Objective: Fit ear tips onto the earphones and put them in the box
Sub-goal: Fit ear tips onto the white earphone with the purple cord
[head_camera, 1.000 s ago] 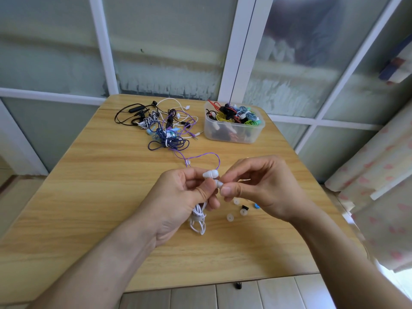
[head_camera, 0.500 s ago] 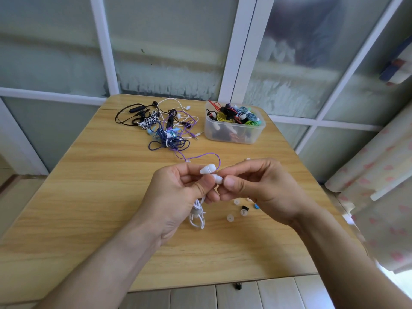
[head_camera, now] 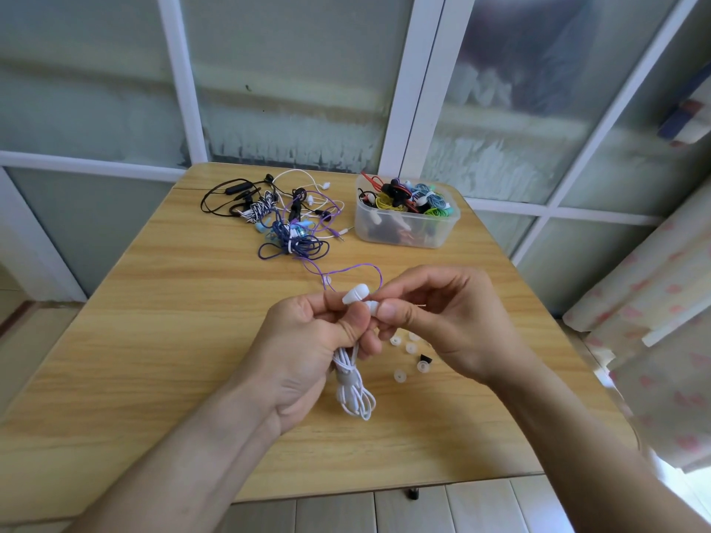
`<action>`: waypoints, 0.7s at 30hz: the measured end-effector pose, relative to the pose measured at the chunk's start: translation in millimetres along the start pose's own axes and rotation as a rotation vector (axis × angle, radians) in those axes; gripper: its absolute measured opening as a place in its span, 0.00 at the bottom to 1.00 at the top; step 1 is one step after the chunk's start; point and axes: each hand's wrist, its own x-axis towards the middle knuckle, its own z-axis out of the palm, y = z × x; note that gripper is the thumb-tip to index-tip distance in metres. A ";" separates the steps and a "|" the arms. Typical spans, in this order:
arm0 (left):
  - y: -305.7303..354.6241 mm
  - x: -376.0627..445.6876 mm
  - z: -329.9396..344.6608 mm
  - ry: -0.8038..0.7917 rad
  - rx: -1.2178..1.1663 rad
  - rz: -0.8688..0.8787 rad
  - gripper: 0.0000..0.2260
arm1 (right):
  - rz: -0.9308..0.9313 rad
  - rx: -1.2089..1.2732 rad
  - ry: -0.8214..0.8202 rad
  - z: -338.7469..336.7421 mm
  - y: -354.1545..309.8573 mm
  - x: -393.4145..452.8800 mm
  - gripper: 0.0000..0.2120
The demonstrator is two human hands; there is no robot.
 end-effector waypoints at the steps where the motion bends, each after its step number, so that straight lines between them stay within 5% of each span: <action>1: 0.0 -0.3 -0.3 -0.001 -0.018 -0.021 0.08 | -0.019 -0.030 -0.005 -1.1 0.1 0.5 0.05; 5: -0.7 -2.0 -2.4 -0.021 -0.012 -0.099 0.10 | -0.080 -0.174 -0.037 -6.1 -1.4 0.6 0.05; 10: 0.4 3.1 -1.0 0.053 0.026 -0.021 0.01 | -0.105 -0.397 0.029 0.9 0.7 -2.7 0.04; 21: 0.3 4.7 -5.2 0.049 0.141 0.133 0.04 | 0.010 -0.195 0.097 1.9 0.7 -2.8 0.08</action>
